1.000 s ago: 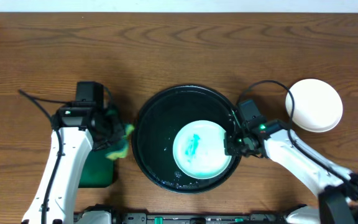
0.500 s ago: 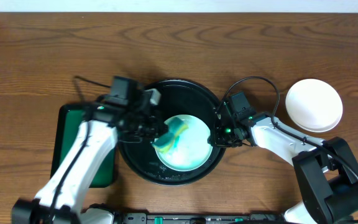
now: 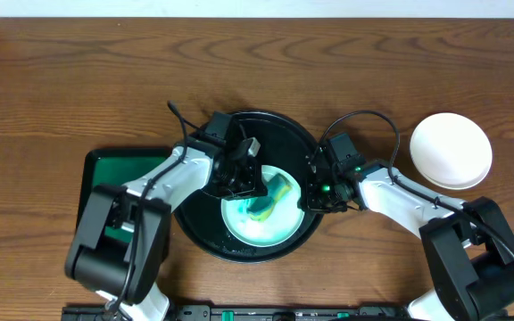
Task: Clean dirty plates on tray and stack at the side
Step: 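Lift the sponge with the left gripper and bring it onto the plate, then scrub the tilted pale green plate with the sponge in the left gripper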
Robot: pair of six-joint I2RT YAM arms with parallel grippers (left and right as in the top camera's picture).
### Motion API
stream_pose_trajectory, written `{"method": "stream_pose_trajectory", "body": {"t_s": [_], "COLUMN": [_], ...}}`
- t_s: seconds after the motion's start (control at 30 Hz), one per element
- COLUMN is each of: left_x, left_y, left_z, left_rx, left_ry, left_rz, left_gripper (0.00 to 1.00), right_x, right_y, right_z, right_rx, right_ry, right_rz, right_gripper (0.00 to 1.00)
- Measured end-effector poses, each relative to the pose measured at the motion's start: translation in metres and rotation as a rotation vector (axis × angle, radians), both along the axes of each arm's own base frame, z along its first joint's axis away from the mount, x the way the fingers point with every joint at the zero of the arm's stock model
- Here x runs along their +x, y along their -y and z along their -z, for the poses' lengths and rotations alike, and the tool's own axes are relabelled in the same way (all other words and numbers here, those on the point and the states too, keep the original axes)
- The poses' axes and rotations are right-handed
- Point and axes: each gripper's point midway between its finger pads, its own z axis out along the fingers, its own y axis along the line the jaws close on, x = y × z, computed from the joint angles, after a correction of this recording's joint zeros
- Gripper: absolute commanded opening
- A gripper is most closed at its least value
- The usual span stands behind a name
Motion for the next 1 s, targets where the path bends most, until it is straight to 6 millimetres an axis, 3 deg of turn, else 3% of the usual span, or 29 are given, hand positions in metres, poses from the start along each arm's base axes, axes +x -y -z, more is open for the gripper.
{"method": "stream_pose_trajectory", "body": {"t_s": [0.07, 0.3, 0.53, 0.8, 1.0], "left_x": [0.003, 0.012, 0.007, 0.002, -0.017], "left_y": [-0.014, -0.058, -0.073, -0.068, -0.039], "left_z": [0.010, 0.010, 0.008, 0.009, 0.009], "left_rx": [0.102, 0.424, 0.575, 0.494, 0.328], "left_ry": [-0.015, 0.004, 0.009, -0.005, -0.059], "left_rz": [-0.048, -0.215, -0.298, -0.161, -0.021], "left_gripper": [0.07, 0.07, 0.07, 0.07, 0.08], "right_x": [0.000, -0.001, -0.006, -0.007, -0.010], "right_y": [0.000, 0.000, -0.005, -0.007, -0.003], "right_z": [0.000, 0.000, -0.002, -0.003, -0.002], "right_rx": [-0.001, -0.004, 0.014, 0.023, 0.008], "right_ry": [-0.002, -0.008, -0.023, -0.032, -0.048], "right_rz": [0.003, 0.005, -0.008, -0.007, -0.001], "right_gripper": [0.01, 0.01, 0.01, 0.01, 0.01]}}
